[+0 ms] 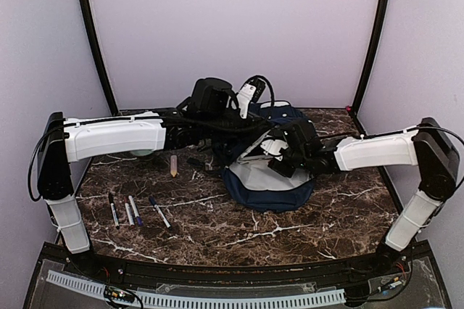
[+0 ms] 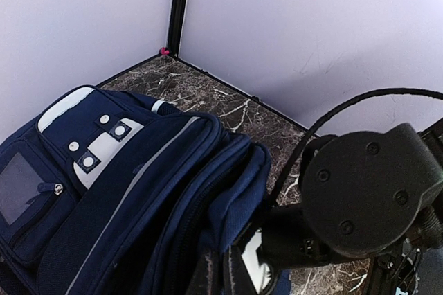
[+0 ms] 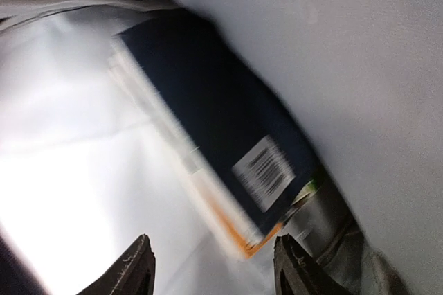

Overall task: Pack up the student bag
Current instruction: Move the book to the largest pocket of the bag, then place the largest pocket of the bag in the student bag.

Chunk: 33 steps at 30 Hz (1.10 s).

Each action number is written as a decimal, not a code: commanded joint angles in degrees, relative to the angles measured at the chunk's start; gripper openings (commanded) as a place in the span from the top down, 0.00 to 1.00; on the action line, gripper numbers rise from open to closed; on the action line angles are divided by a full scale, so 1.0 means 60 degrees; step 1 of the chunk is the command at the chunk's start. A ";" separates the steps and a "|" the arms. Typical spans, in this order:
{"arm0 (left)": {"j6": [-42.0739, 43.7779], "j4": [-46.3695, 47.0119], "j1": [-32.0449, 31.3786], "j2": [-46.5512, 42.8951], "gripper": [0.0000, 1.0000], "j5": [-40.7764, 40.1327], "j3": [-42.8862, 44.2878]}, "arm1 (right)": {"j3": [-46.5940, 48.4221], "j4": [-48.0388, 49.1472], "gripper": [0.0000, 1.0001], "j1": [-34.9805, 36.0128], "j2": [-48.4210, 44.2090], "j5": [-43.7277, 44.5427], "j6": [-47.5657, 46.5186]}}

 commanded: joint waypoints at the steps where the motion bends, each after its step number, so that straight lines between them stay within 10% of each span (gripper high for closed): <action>1: 0.0167 0.0353 0.0031 -0.0915 1.00 -0.0174 0.0128 | -0.0318 -0.2163 0.41 0.0096 -0.1120 -0.1588 0.0268; 13: 0.0309 0.0213 0.0057 -0.0505 1.00 -0.0159 0.0066 | -0.1050 -0.6476 0.39 -0.0360 -0.3713 -0.5014 -0.0109; 28: 0.0256 0.0648 0.0046 0.1207 1.00 0.2355 -0.0785 | 0.0535 -0.8113 0.37 -0.6237 -0.2414 -0.6966 0.0015; 33: 0.1159 0.0319 0.0027 0.1252 0.57 0.3175 -0.0807 | 0.0958 -0.6531 0.36 -0.6588 -0.1675 -0.6171 0.1147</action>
